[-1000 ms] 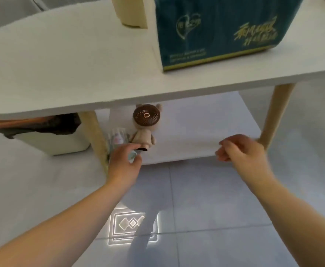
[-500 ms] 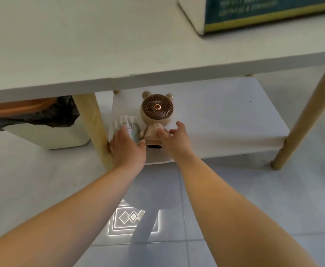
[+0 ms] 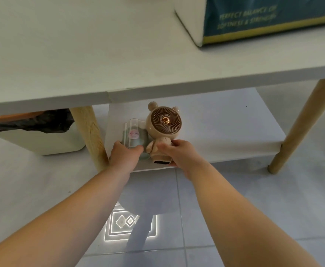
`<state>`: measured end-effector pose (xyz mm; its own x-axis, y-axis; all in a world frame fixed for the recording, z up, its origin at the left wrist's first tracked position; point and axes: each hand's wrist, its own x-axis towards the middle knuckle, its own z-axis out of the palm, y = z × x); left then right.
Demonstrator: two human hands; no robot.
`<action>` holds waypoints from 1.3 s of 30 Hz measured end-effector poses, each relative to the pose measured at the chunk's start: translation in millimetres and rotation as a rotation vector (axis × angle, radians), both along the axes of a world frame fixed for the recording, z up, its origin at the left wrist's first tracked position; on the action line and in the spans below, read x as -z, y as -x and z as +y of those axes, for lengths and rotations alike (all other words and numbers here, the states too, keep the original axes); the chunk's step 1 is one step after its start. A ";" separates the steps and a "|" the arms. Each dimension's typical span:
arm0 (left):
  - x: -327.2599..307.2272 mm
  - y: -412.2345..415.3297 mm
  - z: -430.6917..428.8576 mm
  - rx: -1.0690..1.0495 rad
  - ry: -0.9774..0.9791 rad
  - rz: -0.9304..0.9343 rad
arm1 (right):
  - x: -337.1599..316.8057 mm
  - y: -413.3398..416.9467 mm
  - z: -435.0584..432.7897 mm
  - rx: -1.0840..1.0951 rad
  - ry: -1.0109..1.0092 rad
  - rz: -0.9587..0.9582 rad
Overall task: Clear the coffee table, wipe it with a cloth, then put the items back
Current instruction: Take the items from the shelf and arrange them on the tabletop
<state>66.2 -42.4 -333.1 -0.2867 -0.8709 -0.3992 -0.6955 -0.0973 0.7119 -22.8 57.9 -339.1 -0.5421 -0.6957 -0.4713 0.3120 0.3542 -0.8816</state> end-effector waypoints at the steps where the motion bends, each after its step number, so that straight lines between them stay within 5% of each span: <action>1: 1.0 -0.5 -0.9 0.009 -0.026 0.011 | -0.9 -0.4 2.3 0.007 0.007 -0.026; 10: 1.8 -6.2 15.0 0.184 -0.294 0.301 | -2.1 7.2 48.2 0.053 0.072 -0.204; 29: 16.0 45.1 105.1 0.402 -0.437 0.476 | -13.0 31.1 159.2 0.098 0.152 -0.103; 39: -63.0 36.9 151.6 0.721 -0.544 0.558 | -75.6 26.0 250.8 0.130 0.232 0.027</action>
